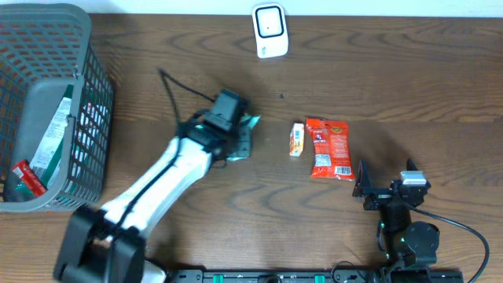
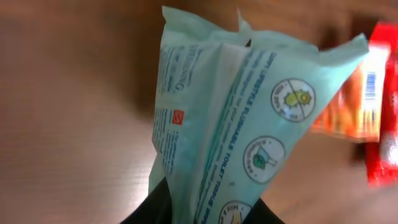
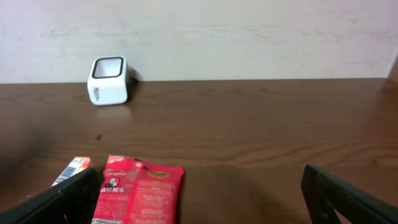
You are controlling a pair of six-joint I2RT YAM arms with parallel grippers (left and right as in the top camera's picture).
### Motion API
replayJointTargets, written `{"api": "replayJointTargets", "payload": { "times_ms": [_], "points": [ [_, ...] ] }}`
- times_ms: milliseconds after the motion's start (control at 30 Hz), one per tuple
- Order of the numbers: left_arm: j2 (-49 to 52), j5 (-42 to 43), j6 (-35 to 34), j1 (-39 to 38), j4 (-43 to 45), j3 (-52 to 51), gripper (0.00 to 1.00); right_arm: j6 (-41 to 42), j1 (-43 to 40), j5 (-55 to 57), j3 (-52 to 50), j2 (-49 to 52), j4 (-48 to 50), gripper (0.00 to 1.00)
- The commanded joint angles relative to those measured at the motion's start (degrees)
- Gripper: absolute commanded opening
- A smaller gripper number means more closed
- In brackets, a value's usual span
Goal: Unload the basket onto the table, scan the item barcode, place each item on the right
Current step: 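Lift the wet-wipe pack and carry it toward the scanner, then rotate the held wet-wipe pack to show its barcode, then set it down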
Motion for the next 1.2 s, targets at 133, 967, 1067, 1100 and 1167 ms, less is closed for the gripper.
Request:
{"api": "replayJointTargets", "payload": {
  "times_ms": [133,967,1067,1100,1167],
  "points": [
    [6.01,-4.13,-1.77,-3.56,7.06,1.31,0.68,0.94,-0.31,0.55,-0.04,-0.22,-0.2,0.99],
    [9.84,16.7,4.17,-3.43,13.84,2.78,0.08,0.94,-0.31,0.55,-0.04,-0.22,-0.2,0.99],
    [11.87,17.7,4.17,-3.63,15.3,2.73,0.08,0.94,-0.31,0.55,-0.04,-0.22,-0.2,0.99],
    [12.15,18.01,4.17,-3.63,15.72,2.73,0.08,0.94,-0.31,0.55,-0.04,-0.22,-0.2,0.99],
    [12.59,18.56,2.97,-3.63,16.41,2.73,0.08,0.94,-0.31,0.55,-0.04,-0.22,-0.2,0.99]
  ]
}}
